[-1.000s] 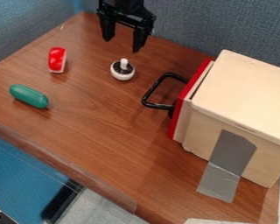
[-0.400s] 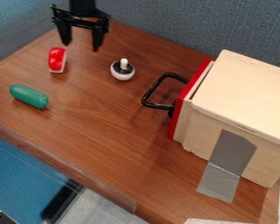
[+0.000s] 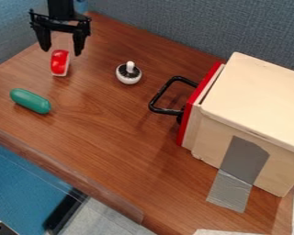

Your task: Move the sushi at the lower right of the table

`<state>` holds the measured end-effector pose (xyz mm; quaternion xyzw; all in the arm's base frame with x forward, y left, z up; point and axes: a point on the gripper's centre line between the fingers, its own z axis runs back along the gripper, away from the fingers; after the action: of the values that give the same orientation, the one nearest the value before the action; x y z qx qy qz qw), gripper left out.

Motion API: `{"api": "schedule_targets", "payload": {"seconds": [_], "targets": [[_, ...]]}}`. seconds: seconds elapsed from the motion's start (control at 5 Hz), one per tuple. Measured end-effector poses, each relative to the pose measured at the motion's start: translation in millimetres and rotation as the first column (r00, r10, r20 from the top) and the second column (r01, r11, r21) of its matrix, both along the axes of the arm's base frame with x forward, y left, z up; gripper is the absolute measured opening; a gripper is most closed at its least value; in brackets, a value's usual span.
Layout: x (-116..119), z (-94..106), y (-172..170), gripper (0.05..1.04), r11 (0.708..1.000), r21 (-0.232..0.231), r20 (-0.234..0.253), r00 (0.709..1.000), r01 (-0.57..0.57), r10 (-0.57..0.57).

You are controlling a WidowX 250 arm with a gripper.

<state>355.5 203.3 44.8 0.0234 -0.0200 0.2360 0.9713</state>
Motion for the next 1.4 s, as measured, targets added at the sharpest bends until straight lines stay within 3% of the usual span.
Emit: {"api": "schedule_targets", "payload": {"seconds": [0.6, 0.8, 1.0, 1.2, 1.4], "targets": [[-1, -28.3, 11, 0.969, 0.999, 0.022, -0.101, 0.994, -0.028, 0.030], [2, -29.2, 6, 0.694, 1.000, 0.028, -0.106, 0.994, -0.007, 0.010], [6, -19.4, -9, 0.569, 0.999, 0.038, -0.069, 0.997, 0.035, -0.033], [7, -2.5, -28, 0.568, 0.997, 0.028, -0.014, 0.998, 0.067, -0.067], [-5, 7.4, -54, 0.569, 0.994, 0.001, 0.012, 0.994, 0.107, -0.107]]}}
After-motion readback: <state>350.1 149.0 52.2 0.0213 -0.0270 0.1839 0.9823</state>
